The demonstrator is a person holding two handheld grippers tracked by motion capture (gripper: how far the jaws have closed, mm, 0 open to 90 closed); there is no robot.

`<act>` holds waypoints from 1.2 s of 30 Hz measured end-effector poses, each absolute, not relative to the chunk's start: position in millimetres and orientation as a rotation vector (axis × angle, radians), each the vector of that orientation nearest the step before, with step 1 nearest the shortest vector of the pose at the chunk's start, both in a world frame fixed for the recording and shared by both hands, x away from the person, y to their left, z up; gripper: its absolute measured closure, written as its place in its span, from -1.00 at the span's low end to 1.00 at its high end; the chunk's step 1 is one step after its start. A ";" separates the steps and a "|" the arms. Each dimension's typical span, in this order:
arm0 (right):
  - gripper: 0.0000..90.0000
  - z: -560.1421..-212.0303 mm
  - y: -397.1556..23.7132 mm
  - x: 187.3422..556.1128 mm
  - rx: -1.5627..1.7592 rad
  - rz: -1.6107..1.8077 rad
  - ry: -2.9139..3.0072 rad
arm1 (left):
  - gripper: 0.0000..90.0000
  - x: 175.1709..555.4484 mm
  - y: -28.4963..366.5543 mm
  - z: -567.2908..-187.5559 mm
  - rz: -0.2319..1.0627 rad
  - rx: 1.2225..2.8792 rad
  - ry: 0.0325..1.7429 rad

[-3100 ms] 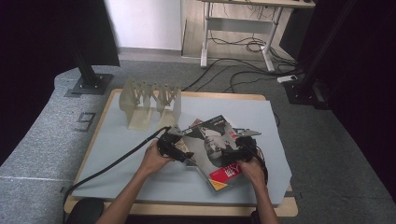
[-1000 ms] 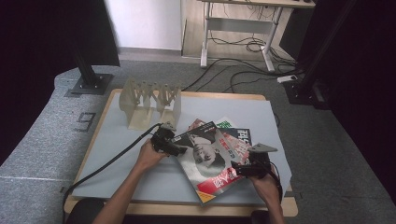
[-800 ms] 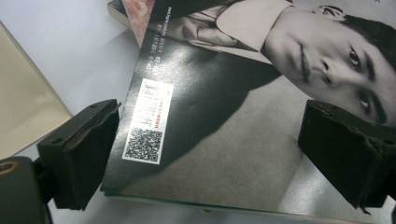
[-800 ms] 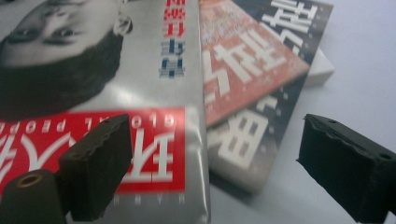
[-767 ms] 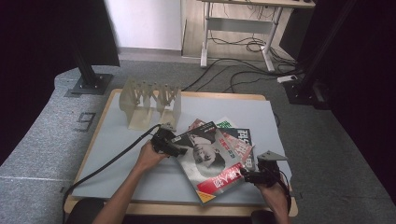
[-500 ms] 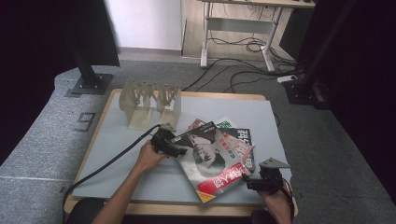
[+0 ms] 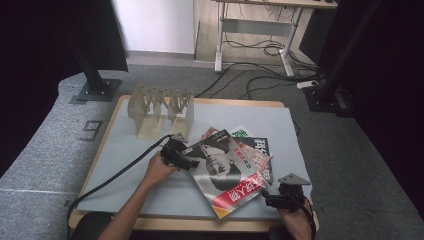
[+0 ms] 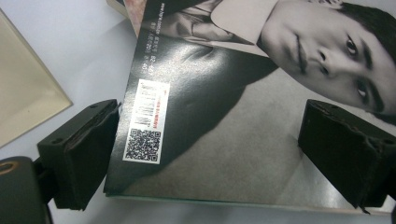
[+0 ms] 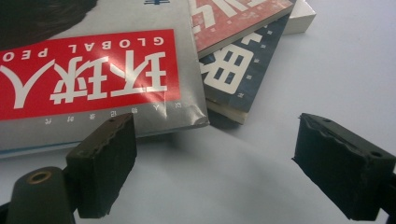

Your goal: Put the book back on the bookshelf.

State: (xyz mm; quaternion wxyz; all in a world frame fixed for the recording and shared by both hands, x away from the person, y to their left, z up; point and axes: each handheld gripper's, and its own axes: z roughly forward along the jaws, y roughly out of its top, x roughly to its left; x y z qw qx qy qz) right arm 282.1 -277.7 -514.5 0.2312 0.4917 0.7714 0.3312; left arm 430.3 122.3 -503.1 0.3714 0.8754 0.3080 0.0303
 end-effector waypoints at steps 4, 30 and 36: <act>-0.72 -515.2 -278.4 285.9 1.362 0.906 2.105 | -0.86 427.2 124.5 -503.4 0.077 2.244 0.791; -0.74 -508.7 -281.3 330.0 1.436 0.859 2.055 | -0.85 396.2 138.7 -503.3 0.092 2.276 0.766; -0.73 -507.7 -281.3 345.2 1.455 0.851 2.049 | -0.85 388.3 140.7 -504.8 0.075 2.283 0.760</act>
